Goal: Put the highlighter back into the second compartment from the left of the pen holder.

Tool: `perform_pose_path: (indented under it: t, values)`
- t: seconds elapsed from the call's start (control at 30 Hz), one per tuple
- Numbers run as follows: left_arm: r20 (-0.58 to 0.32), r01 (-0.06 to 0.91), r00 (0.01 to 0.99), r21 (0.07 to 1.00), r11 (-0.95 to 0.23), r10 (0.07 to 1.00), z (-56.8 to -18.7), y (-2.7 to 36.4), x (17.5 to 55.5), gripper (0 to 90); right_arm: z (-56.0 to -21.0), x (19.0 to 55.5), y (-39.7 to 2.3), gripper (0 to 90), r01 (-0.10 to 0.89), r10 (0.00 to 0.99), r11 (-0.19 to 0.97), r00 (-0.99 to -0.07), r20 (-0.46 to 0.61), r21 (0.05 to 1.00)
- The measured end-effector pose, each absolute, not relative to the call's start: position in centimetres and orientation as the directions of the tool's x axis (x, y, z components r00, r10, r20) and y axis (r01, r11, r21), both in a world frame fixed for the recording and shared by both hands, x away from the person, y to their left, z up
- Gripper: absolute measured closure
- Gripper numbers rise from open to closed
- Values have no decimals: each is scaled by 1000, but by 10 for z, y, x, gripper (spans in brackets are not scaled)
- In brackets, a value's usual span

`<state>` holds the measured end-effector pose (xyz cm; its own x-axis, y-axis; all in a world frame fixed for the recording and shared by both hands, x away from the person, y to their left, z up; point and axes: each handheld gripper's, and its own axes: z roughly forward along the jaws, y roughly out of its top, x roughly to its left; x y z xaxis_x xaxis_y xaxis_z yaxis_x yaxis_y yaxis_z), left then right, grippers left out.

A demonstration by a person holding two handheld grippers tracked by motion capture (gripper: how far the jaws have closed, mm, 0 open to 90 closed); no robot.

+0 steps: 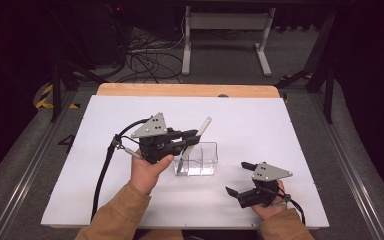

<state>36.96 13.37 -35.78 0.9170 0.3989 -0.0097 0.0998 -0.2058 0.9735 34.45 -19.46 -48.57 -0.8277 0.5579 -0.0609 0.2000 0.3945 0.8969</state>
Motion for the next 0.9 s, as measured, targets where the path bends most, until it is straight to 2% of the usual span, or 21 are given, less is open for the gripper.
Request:
perform_pose_path:
  t: [0.63, 0.9]
  values:
    - [16, 58, 907, 985, -164, 420, -377, 119, 385, 784, -486, 344, -194, 14, 202, 554, 394, -830, -57, 897]
    - [4, 69, 909, 985, -160, 417, -383, 118, 390, 783, -486, 344, -195, 14, 203, 554, 393, -831, -55, 897]
